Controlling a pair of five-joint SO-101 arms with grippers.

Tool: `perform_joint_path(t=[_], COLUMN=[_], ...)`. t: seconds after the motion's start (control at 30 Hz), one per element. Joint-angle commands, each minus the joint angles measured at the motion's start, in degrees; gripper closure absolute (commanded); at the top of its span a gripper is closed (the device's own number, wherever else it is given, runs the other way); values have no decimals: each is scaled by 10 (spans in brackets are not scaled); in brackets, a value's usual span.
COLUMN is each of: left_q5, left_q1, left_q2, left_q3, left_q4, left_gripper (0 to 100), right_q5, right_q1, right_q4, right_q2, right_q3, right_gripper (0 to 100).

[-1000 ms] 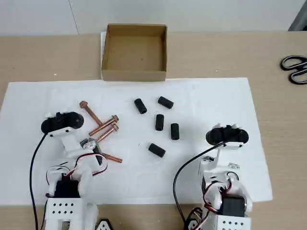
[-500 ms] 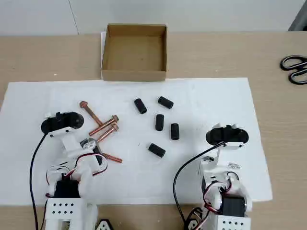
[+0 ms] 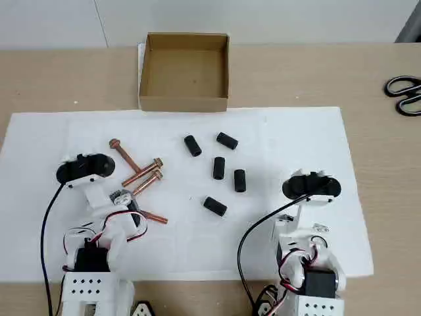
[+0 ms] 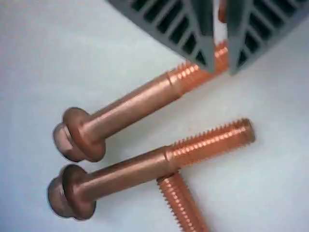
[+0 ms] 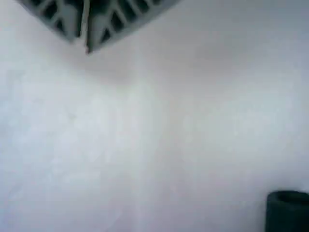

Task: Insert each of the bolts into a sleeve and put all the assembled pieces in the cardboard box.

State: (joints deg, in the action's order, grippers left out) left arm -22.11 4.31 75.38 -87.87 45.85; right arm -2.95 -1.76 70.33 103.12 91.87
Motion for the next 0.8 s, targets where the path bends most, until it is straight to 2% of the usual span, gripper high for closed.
perform_joint_path(t=[0.0,0.5,0.77], left_q5=[-4,-4,-4], left_q1=[4,-1,-62], left_q2=[8,8,8], left_q3=[3,3,3], left_q4=[-13,-13,-14], left_gripper=[993,993,993], right_q5=[0,1,4], right_q1=[-1,-4,-3], right_q4=[-11,-12,-12], right_q2=[7,7,7], right_q3=[-4,-4,-6], right_gripper=[995,995,996])
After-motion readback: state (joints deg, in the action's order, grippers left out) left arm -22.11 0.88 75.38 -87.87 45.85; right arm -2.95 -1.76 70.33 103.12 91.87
